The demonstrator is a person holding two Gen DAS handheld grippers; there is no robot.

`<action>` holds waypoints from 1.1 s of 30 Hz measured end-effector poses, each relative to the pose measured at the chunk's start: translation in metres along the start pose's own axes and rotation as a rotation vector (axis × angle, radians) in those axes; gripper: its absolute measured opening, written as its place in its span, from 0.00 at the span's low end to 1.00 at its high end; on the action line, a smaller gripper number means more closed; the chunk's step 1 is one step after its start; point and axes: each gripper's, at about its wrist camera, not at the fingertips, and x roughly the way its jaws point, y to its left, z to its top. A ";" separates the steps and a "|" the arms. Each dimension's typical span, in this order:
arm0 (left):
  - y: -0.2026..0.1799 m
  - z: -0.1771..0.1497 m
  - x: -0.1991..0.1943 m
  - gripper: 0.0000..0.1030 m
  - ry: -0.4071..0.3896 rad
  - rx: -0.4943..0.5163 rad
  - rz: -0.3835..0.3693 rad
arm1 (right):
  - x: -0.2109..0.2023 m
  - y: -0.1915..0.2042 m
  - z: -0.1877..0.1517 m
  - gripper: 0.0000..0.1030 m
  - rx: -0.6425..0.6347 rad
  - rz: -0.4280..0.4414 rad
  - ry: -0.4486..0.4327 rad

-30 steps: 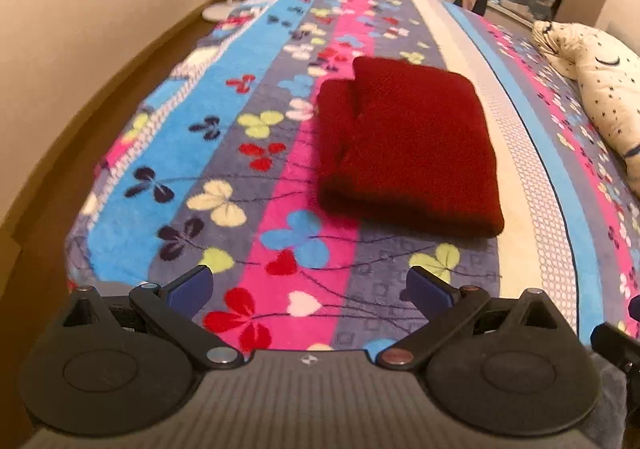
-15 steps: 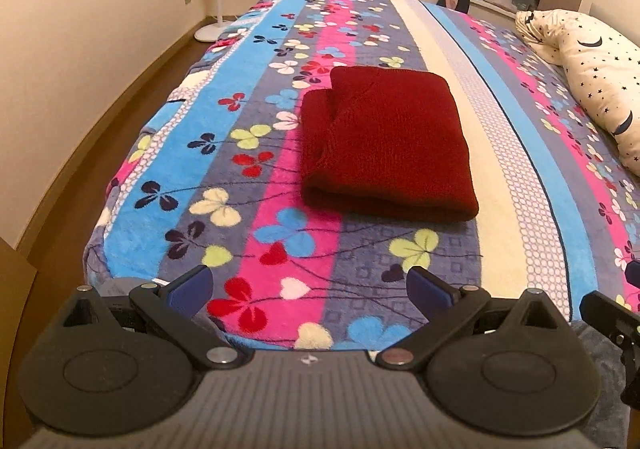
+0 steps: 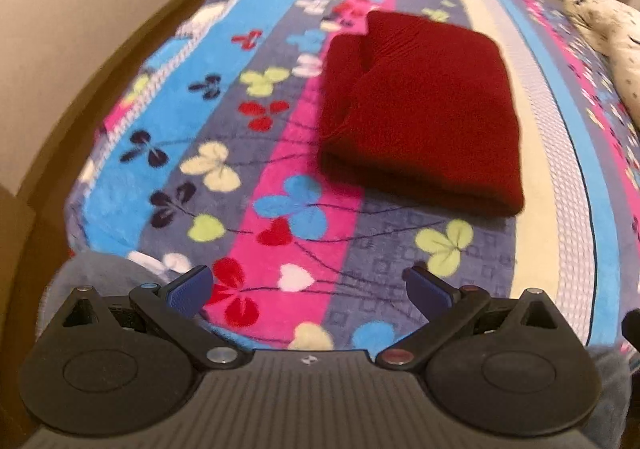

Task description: Fold small clothes

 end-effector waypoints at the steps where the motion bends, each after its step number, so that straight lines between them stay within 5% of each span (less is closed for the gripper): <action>1: 0.001 0.006 0.008 1.00 0.019 -0.033 -0.006 | 0.009 -0.006 0.007 0.79 -0.003 0.004 0.011; 8: -0.009 0.054 0.058 1.00 0.081 -0.195 -0.073 | 0.098 -0.070 0.082 0.83 0.073 0.144 0.081; 13: 0.001 0.073 0.101 1.00 0.130 -0.437 -0.164 | 0.197 -0.124 0.158 0.84 0.219 0.211 0.128; 18: 0.001 0.079 0.128 1.00 0.121 -0.502 -0.164 | 0.300 -0.155 0.218 0.86 0.328 0.268 0.185; 28: 0.010 0.078 0.174 1.00 0.115 -0.630 -0.240 | 0.444 -0.152 0.226 0.93 0.411 0.290 0.372; 30: 0.006 0.084 0.168 0.88 0.076 -0.566 -0.214 | 0.443 -0.146 0.225 0.63 0.369 0.335 0.351; 31: 0.004 0.091 0.163 0.69 0.041 -0.521 -0.209 | 0.436 -0.142 0.226 0.41 0.304 0.345 0.325; 33: 0.009 0.109 0.159 0.61 0.037 -0.500 -0.187 | 0.413 -0.141 0.224 0.32 0.223 0.342 0.258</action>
